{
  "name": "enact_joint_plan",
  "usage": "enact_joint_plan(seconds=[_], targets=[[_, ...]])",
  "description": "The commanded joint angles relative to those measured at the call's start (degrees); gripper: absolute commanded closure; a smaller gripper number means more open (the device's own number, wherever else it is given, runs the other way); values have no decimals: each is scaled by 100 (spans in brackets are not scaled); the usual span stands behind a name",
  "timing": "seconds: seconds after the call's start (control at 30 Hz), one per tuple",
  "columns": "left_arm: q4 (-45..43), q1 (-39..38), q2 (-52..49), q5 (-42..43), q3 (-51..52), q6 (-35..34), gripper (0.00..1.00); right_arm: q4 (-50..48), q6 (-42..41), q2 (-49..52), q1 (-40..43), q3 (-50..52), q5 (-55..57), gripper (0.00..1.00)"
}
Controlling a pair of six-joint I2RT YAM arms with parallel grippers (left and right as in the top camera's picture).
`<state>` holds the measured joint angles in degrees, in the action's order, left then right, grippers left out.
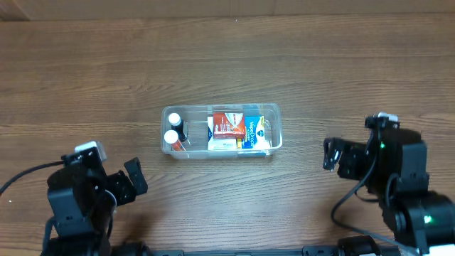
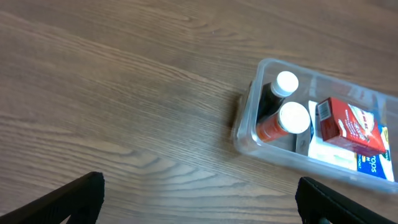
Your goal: Pack container
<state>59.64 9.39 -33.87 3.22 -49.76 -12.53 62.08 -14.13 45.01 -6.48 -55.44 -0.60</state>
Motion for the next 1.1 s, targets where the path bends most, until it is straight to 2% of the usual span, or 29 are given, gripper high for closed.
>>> enact_joint_plan(seconds=[0.0,0.43,0.53,0.6,0.7,0.87,1.07], targets=[[31,-7,50,-63,90,-289,0,175,-136,-142,-31,52,96,0],[35,-9,50,-63,90,-291,0,210,-68,52,-31,52,101,0],[35,-7,50,-63,90,-291,0,-105,-70,63,-33,66,90,0],[37,-7,50,-63,90,-291,0,-680,96,26,-33,186,48,0],[35,-7,50,-63,90,-291,0,-1836,798,-393,-31,728,-234,0],[35,-9,50,-63,90,-291,0,-3650,841,-2035,-31,2288,-249,0],[35,-7,50,-63,90,-291,0,-5274,844,-3536,-31,3915,-153,0]])
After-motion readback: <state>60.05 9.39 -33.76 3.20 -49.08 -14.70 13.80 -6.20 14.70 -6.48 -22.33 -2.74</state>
